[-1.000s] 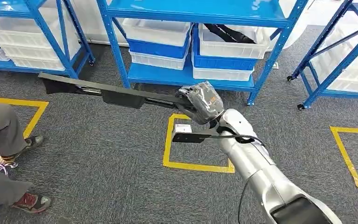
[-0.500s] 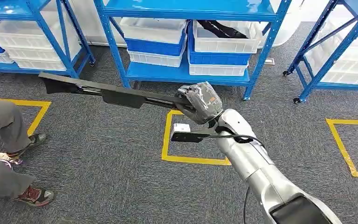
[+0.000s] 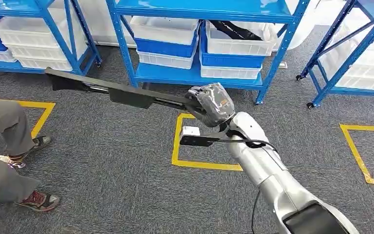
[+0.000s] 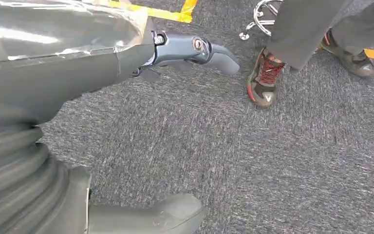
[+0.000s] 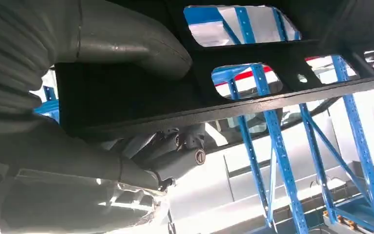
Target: Take the parts from the cabinet and place them on the table.
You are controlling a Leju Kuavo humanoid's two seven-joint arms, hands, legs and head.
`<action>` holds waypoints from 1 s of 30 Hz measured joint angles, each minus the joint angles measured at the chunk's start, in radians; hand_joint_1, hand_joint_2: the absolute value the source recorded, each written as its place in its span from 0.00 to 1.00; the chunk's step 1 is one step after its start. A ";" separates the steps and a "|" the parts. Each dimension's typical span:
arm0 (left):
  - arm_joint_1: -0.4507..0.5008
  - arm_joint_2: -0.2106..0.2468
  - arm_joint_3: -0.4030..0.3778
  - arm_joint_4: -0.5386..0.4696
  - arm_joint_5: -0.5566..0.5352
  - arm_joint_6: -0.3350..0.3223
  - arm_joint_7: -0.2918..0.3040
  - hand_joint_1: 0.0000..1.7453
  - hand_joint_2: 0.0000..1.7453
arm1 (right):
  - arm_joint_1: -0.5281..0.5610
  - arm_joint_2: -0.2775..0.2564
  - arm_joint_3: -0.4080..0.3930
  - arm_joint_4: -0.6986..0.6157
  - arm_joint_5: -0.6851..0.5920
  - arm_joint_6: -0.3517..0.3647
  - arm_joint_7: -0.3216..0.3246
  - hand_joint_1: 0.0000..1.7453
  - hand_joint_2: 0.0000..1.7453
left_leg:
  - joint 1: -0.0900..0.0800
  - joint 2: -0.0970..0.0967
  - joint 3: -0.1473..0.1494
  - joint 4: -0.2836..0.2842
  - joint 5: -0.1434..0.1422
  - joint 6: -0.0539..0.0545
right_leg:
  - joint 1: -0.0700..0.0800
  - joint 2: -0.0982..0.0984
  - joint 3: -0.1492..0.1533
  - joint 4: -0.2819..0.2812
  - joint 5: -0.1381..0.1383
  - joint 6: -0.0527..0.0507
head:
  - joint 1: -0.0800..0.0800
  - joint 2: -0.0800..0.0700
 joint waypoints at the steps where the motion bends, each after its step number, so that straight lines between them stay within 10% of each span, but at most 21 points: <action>1: 0.000 0.000 0.001 0.000 -0.001 0.000 -0.001 0.00 1.00 | 0.000 -0.001 0.000 0.000 0.001 -0.001 0.000 1.00 1.00 | -0.001 0.000 0.000 0.000 0.000 0.000 | 0.000 0.000 0.000 0.000 0.000 0.001 | 0.000 0.000; 15: 0.002 -0.002 0.012 0.000 -0.002 -0.008 0.002 0.00 1.00 | 0.000 -0.007 -0.015 0.000 -0.023 -0.010 0.005 1.00 1.00 | 0.000 0.000 -0.001 0.000 0.001 0.001 | -0.003 0.000 0.000 0.000 0.001 0.002 | 0.000 0.000; 17: 0.002 -0.001 0.015 0.000 -0.002 -0.008 0.002 0.00 1.00 | 0.000 -0.005 -0.016 0.000 -0.025 -0.011 0.004 1.00 1.00 | -0.002 -0.001 -0.007 0.008 -0.001 0.010 | -0.024 0.000 -0.001 -0.004 0.007 0.011 | -0.002 0.000; 20: 0.002 -0.003 0.020 0.000 -0.002 -0.007 0.001 0.00 1.00 | 0.000 0.000 -0.021 0.000 -0.026 -0.013 0.004 1.00 1.00 | 0.015 0.005 0.000 -0.013 0.015 0.020 | -0.007 0.002 -0.006 -0.001 0.006 0.017 | 0.000 0.000; 23: 0.003 -0.005 0.022 0.000 -0.001 -0.005 0.001 0.00 1.00 | 0.001 0.000 -0.024 0.000 -0.026 -0.013 0.003 1.00 1.00 | 0.016 0.015 -0.004 -0.020 0.023 0.027 | -0.012 0.002 -0.085 0.174 -0.094 -0.002 | 0.004 0.000; 26: 0.005 -0.005 0.026 0.000 -0.001 -0.004 0.001 0.00 1.00 | 0.010 -0.003 -0.026 0.002 -0.026 -0.013 0.003 1.00 1.00 | 0.016 0.023 -0.013 -0.018 0.028 0.022 | -0.016 0.001 -0.144 0.331 -0.149 0.006 | 0.003 0.000; 29: 0.008 -0.008 0.030 0.000 -0.001 -0.002 0.000 0.00 1.00 | 0.012 -0.003 -0.029 0.002 -0.026 -0.013 0.003 1.00 1.00 | 0.024 0.033 -0.017 -0.013 0.029 0.008 | -0.027 -0.012 -0.013 0.117 -0.081 0.036 | 0.004 0.000; 30: 0.008 -0.006 0.031 0.000 -0.001 -0.001 0.000 0.00 1.00 | 0.010 -0.002 -0.029 0.002 -0.026 -0.013 0.003 1.00 1.00 | 0.021 0.035 -0.019 -0.003 0.026 -0.002 | -0.030 -0.047 0.034 0.036 -0.064 0.043 | 0.005 0.000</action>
